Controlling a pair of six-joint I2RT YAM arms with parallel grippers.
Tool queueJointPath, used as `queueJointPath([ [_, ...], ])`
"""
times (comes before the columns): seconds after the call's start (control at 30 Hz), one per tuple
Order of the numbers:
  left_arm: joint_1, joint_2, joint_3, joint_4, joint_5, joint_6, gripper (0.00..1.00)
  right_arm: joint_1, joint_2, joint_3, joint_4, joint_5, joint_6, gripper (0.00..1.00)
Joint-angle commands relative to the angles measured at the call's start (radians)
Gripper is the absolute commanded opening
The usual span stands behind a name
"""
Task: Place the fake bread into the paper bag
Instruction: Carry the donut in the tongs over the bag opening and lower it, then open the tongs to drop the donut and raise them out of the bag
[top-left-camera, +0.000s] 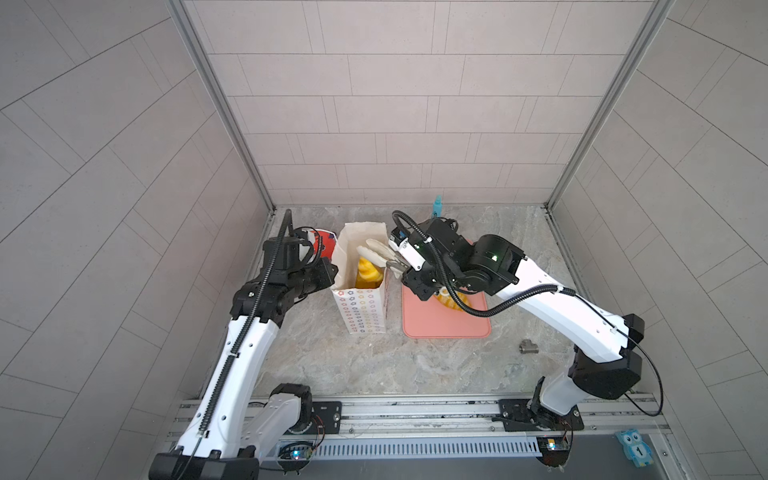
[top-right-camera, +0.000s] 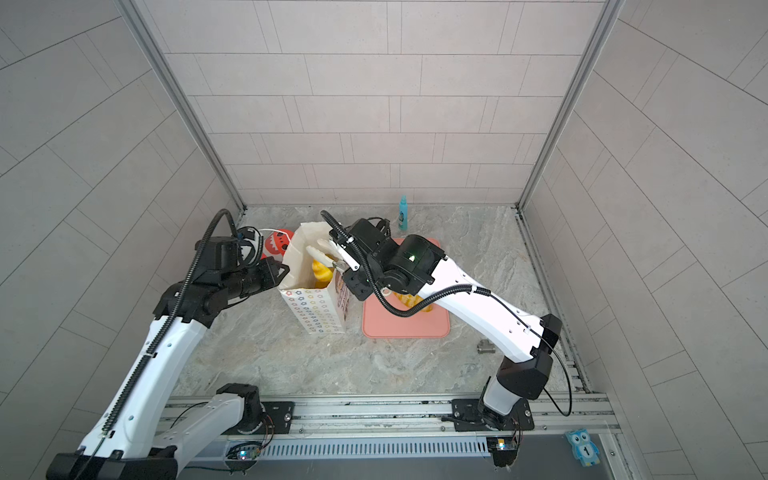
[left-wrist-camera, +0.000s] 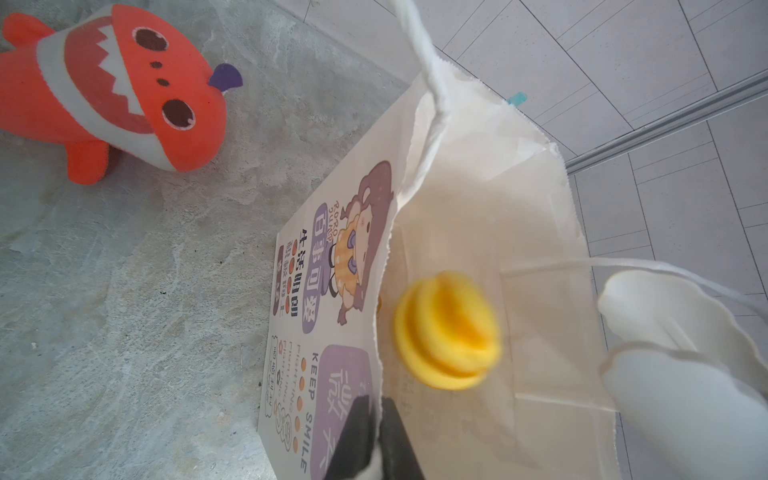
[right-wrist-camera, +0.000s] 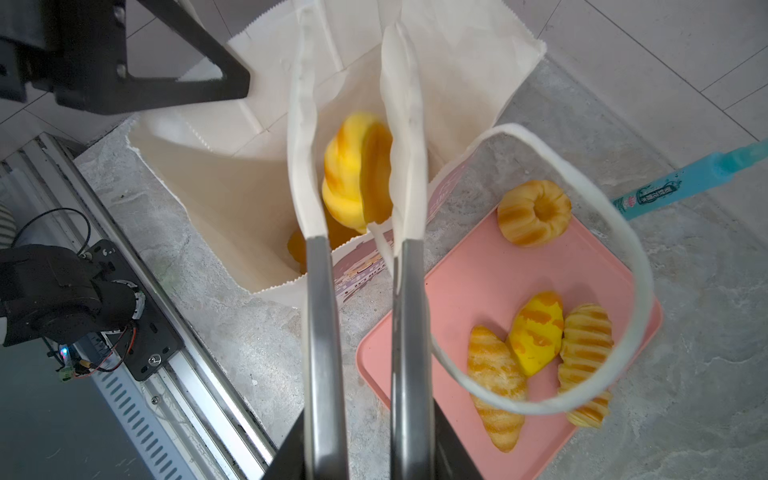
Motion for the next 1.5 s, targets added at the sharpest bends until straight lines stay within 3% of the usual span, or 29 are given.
queueJointPath([
  [0.0,0.005,-0.017,0.005,0.002,0.004,-0.001,0.12,0.007,-0.028,0.027,0.023,0.026,-0.005,0.38],
  [0.67,0.004,-0.013,0.009,0.005,0.008,0.000,0.12,0.008,-0.104,0.043,0.074,0.053,-0.009,0.40],
  [1.07,0.005,-0.006,0.009,0.010,0.012,-0.001,0.12,-0.001,-0.237,-0.035,0.160,0.224,-0.040,0.40],
  [1.27,0.005,-0.008,0.007,0.009,0.012,0.000,0.12,-0.038,-0.299,-0.101,0.207,0.276,-0.029,0.41],
  [1.47,0.005,-0.009,0.007,0.009,0.011,0.000,0.12,-0.125,-0.329,-0.153,0.217,0.257,0.010,0.42],
])
